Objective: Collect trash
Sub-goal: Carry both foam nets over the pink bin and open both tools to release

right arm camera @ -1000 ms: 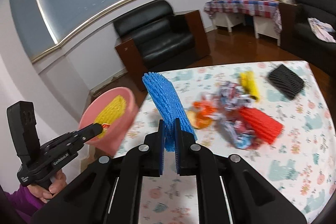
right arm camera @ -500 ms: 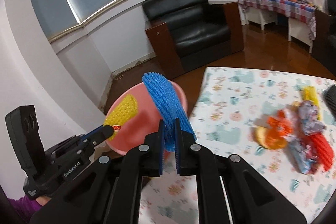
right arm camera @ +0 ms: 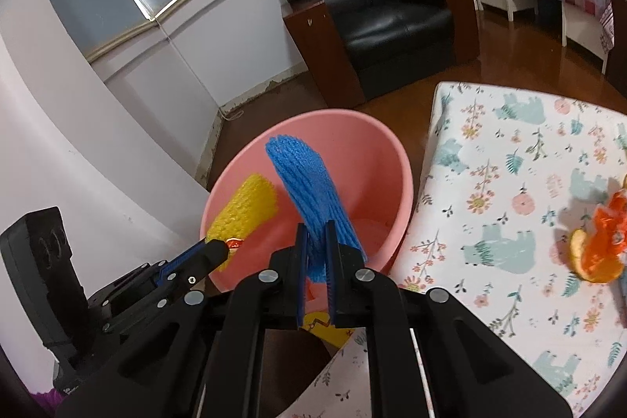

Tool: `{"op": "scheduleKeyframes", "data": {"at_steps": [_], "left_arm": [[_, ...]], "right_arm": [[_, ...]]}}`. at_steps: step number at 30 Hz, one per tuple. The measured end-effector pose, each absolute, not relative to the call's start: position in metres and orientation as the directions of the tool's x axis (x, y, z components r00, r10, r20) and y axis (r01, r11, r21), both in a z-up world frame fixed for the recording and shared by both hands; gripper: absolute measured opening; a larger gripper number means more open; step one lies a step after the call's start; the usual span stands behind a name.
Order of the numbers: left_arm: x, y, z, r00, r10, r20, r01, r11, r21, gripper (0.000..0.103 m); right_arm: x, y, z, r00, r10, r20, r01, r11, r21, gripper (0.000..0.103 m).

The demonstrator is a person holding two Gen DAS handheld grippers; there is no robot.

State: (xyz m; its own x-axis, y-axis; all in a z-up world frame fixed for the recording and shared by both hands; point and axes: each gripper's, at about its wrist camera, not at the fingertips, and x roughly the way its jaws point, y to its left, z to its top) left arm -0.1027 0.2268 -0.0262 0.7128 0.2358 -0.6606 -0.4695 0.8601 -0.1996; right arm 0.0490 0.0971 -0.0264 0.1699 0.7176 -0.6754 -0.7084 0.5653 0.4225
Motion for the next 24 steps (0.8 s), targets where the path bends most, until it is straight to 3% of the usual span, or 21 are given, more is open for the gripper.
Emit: {"op": "scheduleKeyframes", "data": {"at_steps": [10,16,18,20,24], "left_arm": [[-0.09,0.232,-0.036,0.691,0.242,-0.681,-0.487,0.852,-0.192,0.011],[-0.091,0.232,-0.038,0.69,0.252,-0.679,-0.499,0.845,-0.193,0.032],[-0.091,0.231,-0.038,0.69,0.253,-0.678,-0.502,0.843,-0.196,0.033],[-0.091,0.231,-0.038,0.689,0.254,-0.678,-0.503,0.842,-0.196,0.034],[-0.091,0.229,-0.038,0.69,0.252,-0.678,-0.501,0.843,-0.196,0.034]], "right_arm": [[0.05,0.111,-0.039,0.157,0.713,-0.683,-0.712,0.561,0.422,0.009],[0.053,0.114,-0.042,0.144,0.708,-0.691,-0.706,0.563,0.43,0.01],[0.055,0.114,-0.043,0.139,0.709,-0.692,-0.7,0.564,0.437,0.015],[0.056,0.112,-0.044,0.135,0.714,-0.687,-0.696,0.562,0.447,0.028],[0.057,0.108,-0.043,0.142,0.721,-0.679,-0.694,0.561,0.451,0.034]]}}
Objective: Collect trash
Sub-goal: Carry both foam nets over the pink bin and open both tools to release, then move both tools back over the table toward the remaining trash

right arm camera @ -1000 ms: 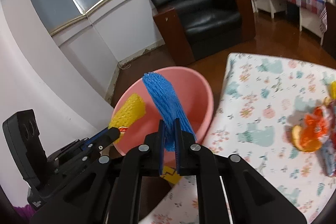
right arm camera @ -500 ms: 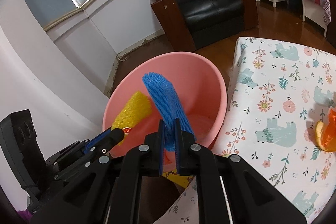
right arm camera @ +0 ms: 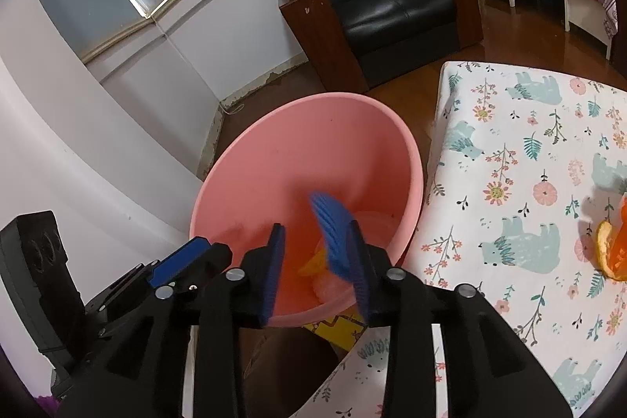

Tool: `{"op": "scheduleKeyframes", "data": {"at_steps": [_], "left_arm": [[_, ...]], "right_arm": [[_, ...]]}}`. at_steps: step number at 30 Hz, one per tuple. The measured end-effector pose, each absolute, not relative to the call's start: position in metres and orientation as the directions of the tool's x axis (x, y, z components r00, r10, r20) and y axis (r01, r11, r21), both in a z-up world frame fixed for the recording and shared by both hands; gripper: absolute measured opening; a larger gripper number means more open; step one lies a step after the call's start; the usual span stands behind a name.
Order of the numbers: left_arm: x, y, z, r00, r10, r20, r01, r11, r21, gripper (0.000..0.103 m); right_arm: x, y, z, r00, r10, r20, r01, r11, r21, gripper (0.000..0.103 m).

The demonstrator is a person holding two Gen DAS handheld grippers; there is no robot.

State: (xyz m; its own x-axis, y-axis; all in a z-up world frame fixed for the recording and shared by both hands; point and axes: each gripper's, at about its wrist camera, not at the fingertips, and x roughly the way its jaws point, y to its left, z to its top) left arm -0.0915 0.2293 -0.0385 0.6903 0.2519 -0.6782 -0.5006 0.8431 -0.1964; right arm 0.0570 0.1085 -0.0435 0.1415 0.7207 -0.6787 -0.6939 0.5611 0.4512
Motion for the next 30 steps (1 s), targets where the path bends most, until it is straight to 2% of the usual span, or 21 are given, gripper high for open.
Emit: {"op": "scheduleKeyframes", "data": {"at_steps": [30], "left_arm": [[-0.086,0.183,-0.011,0.73,0.23,-0.644,-0.426,0.89,-0.164,0.034]], "right_arm": [[0.04,0.036,-0.016,0.278,0.701,-0.656,-0.705,0.613,0.357,0.034]]}}
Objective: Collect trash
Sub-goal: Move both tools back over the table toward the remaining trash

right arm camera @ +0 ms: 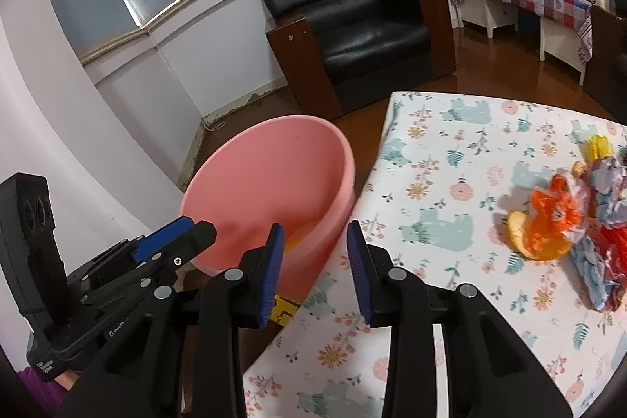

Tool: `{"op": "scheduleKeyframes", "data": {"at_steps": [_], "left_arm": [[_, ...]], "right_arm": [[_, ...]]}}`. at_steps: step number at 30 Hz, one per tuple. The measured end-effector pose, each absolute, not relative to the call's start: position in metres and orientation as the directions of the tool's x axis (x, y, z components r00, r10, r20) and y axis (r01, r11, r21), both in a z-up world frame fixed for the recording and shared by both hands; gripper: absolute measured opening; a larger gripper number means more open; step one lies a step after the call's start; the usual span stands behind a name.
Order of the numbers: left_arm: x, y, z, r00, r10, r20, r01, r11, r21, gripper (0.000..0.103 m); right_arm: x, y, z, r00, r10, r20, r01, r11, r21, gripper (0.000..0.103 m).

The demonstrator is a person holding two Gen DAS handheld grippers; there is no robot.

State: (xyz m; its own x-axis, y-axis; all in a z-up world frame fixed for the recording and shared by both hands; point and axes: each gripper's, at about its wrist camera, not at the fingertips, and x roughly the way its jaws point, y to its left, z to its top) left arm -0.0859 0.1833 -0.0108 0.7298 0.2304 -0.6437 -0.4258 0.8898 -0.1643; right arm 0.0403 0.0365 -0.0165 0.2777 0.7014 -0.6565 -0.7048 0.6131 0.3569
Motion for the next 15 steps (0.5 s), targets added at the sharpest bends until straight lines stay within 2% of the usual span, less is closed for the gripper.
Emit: {"op": "scheduleKeyframes", "data": {"at_steps": [15], "left_arm": [[-0.062,0.137,-0.007,0.745,0.155,-0.648,-0.347,0.921,-0.179,0.034]], "right_arm": [[0.042,-0.023,-0.009,0.369,0.675,-0.639,-0.658,0.676,0.333,0.034]]}}
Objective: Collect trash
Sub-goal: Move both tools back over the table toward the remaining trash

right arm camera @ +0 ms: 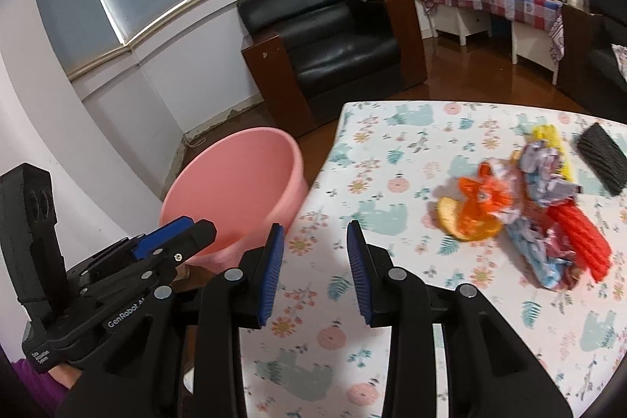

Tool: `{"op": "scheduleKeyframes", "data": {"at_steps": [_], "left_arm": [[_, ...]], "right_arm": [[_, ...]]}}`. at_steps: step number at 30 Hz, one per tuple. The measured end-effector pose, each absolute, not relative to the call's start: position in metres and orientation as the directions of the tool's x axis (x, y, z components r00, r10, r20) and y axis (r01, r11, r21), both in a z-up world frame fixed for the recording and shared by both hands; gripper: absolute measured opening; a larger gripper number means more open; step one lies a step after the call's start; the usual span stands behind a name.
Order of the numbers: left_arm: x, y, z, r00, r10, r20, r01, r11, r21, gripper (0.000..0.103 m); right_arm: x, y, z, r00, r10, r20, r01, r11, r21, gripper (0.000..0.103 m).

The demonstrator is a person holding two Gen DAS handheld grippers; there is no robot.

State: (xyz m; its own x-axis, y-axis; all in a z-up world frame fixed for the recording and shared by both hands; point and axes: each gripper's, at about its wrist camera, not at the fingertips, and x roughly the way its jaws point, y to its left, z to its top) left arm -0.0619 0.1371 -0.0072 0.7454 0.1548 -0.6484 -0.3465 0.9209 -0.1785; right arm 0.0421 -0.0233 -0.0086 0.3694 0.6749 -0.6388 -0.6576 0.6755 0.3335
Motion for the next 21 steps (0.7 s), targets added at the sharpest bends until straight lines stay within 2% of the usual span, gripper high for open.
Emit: {"op": "scheduleKeyframes", "data": {"at_steps": [21], "left_arm": [[-0.017,0.075,-0.002,0.751,0.09,-0.654,-0.233,0.963,-0.135,0.034]], "right_arm": [[0.065,-0.116,-0.021,0.47,0.616,-0.632,-0.546,0.766,0.34,0.034]]}}
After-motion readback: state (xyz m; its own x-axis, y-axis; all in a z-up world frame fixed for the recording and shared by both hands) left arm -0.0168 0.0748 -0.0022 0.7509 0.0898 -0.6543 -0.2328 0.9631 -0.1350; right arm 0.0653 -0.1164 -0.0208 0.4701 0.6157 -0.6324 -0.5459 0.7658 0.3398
